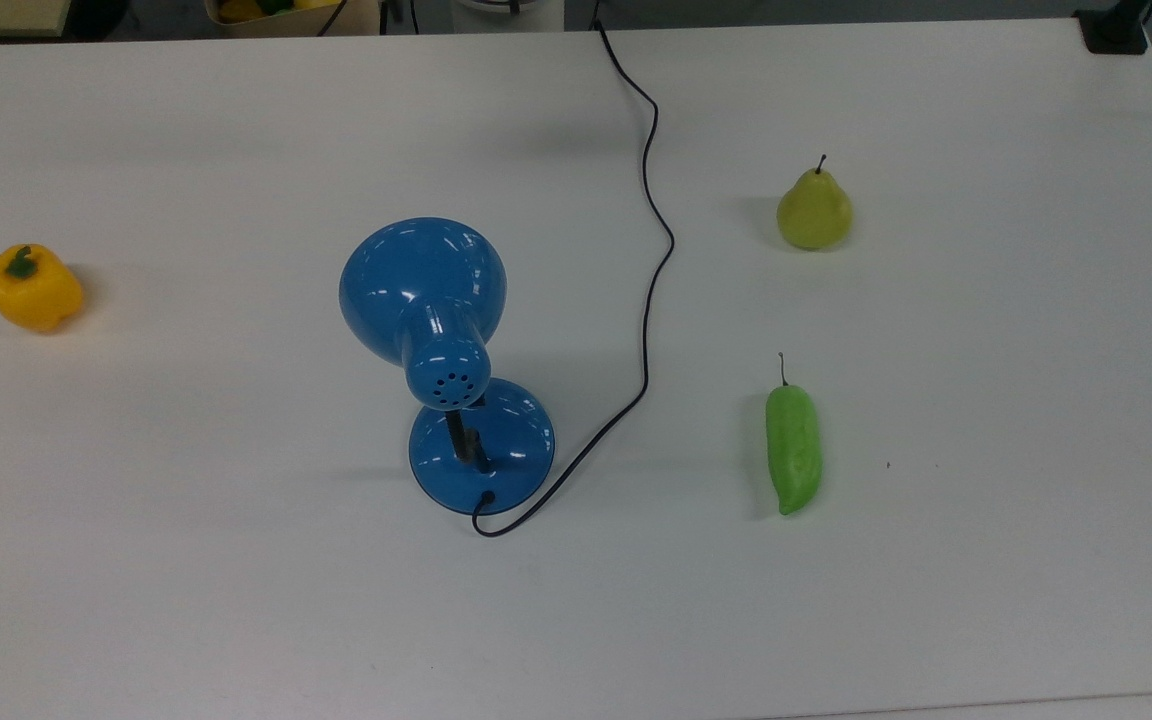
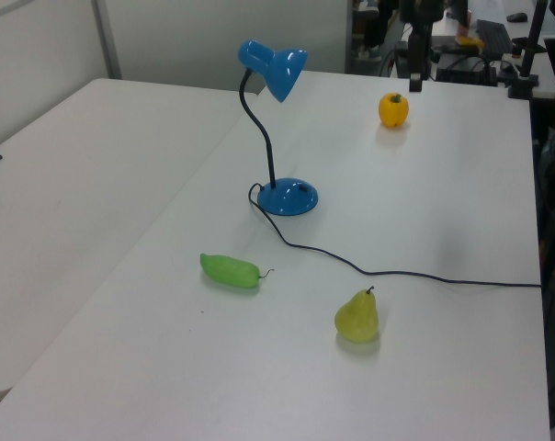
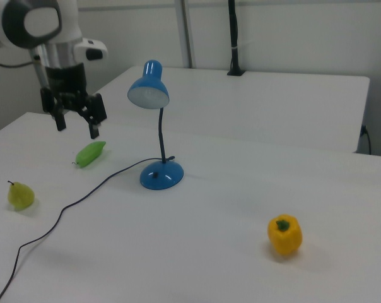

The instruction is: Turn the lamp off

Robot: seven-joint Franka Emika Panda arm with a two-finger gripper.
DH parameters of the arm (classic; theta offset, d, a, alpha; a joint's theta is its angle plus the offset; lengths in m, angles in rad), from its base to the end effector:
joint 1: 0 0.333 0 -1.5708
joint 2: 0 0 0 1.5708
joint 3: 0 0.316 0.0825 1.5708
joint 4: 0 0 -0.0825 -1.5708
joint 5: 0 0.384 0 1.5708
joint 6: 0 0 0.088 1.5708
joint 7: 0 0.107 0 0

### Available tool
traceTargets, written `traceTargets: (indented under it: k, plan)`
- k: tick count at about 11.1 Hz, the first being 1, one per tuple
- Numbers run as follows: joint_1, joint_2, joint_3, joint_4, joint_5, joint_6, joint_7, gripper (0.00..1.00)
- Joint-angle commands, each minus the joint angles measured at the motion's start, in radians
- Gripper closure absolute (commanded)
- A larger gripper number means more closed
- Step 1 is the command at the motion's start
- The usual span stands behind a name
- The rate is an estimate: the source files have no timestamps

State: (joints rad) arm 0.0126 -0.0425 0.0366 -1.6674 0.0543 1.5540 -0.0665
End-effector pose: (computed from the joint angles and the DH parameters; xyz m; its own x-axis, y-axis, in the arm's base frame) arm 0.5362 0.0327 0.6010 0.9910 0.1160 -0.0672 0.1122 -0.9920 -0.0572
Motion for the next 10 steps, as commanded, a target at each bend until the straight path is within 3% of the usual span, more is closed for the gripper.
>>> traceTargets:
  k: [1, 5, 10]
  plan:
    - [0.009, 0.013, 0.009, 0.087, 0.047, -0.054, 0.114, 0.00]
    - [0.036, 0.038, 0.013, 0.049, 0.038, 0.170, 0.094, 0.00]
    - [0.043, 0.046, 0.009, 0.044, 0.018, 0.187, 0.041, 0.00]
